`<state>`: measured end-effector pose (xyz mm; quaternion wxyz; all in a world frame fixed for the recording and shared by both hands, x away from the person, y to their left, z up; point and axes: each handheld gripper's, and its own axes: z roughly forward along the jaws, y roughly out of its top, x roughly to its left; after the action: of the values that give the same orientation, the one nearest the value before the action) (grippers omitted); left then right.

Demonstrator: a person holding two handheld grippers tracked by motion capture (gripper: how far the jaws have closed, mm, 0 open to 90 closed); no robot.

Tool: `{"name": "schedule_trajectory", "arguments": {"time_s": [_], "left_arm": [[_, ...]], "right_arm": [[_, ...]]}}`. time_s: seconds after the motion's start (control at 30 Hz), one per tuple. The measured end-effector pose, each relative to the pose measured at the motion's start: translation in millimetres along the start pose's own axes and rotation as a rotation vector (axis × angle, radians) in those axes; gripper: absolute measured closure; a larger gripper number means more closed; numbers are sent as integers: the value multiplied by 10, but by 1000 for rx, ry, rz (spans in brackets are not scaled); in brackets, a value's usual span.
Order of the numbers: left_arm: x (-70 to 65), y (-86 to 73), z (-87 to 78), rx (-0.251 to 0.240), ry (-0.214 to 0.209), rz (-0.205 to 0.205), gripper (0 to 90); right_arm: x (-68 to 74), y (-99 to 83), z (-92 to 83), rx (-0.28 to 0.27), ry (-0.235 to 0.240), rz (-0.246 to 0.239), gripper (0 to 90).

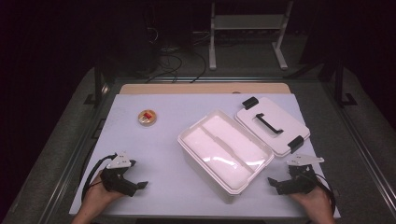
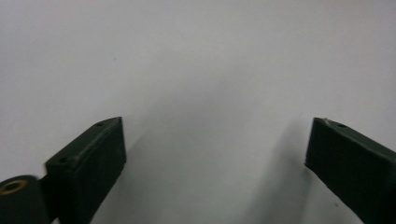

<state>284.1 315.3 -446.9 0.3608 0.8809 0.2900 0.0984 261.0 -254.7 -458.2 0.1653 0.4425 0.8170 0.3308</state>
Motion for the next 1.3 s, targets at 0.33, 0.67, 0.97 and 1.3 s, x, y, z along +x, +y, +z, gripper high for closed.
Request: {"name": "schedule_trajectory", "arguments": {"time_s": [0.33,0.67,0.97,1.3], "left_arm": [[-23,307,-42,-34,-48,50,556],[38,758,22,-79,-111,86,899],[174,1113,173,-129,-124,121,899],[251,1404,459,-154,-180,143,899]], "right_arm": [[41,1,-214,-59,75,12,443],[263,148,-462,-135,165,-75,898],[425,239,-537,-154,237,-143,898],[571,346,-519,-180,303,-183,898]]}}
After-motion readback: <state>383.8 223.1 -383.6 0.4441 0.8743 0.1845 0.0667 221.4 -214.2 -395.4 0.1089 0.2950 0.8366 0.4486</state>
